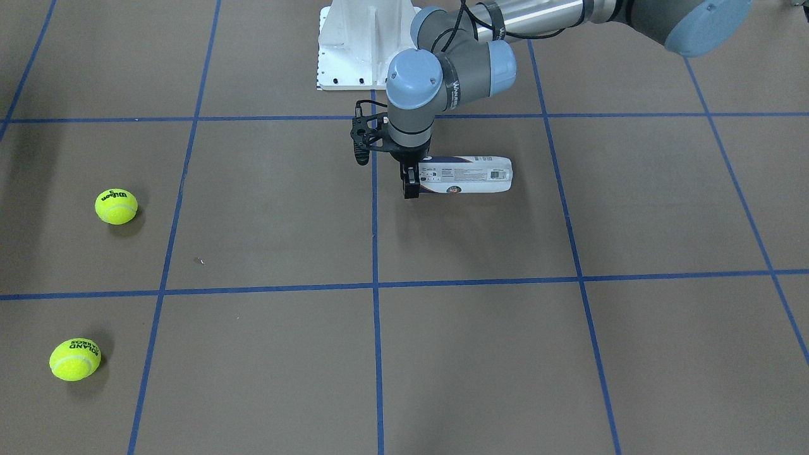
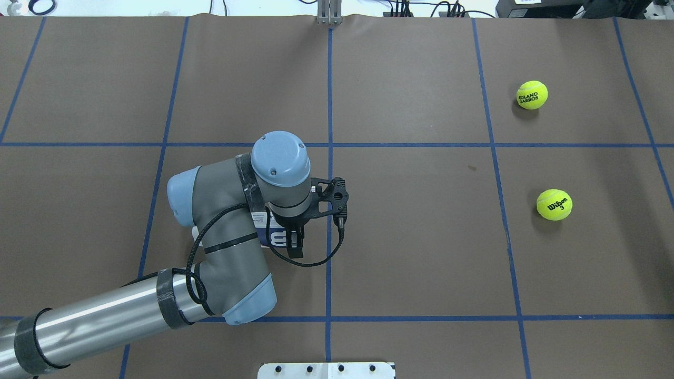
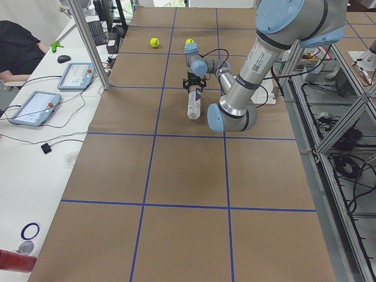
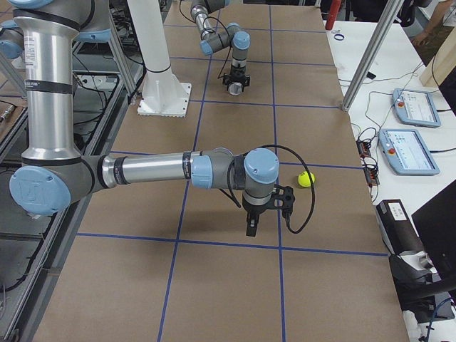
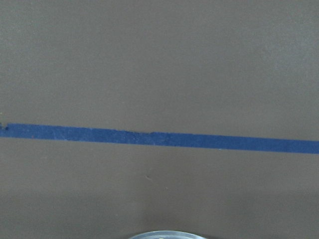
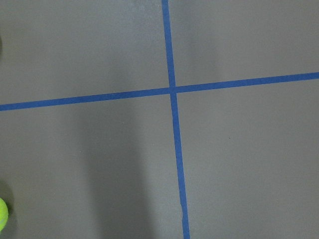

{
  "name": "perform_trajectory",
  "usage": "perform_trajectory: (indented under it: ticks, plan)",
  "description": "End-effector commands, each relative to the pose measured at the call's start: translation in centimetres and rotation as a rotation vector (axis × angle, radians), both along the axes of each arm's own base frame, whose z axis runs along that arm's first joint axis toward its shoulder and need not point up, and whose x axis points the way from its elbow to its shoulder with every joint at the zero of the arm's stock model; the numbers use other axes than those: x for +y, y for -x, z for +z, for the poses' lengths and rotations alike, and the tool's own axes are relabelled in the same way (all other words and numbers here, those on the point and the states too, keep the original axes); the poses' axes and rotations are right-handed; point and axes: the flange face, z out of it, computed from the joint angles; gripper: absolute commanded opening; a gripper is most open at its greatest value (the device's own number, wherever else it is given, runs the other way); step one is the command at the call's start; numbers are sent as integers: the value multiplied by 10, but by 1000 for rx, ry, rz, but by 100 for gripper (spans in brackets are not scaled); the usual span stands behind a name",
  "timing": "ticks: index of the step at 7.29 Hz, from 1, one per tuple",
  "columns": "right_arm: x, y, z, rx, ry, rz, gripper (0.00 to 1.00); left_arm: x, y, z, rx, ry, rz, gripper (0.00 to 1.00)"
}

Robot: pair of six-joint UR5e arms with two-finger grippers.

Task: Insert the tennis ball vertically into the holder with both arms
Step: 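Lower the left gripper and close it around the can's open end, then lift the can with the left gripper and tilt it upright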

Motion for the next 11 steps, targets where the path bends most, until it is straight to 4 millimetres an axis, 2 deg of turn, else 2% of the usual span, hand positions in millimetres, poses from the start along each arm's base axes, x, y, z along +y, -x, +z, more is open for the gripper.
perform_trajectory:
  ticks: [1,3,6,7,8,9,11]
  plan:
    - [0,0,-1,0,0,1,99,-2,1,1,-4,-5,-8,78]
    - [0,0,-1,0,0,1,99,-5,4,-1,-8,-15,-20,67]
    - [0,0,-1,0,-3,0,99,-16,35,-30,50,-43,-53,57]
    - [0,0,-2,0,-5,0,99,-19,50,-47,85,-59,-71,56]
    - [0,0,-4,0,-9,0,99,-19,71,-72,141,-78,-95,54]
    - [0,0,-8,-2,-16,1,99,-24,98,-95,213,-82,-150,50]
    - [-2,0,-16,-1,-31,1,99,-41,133,-131,463,-70,-285,50]
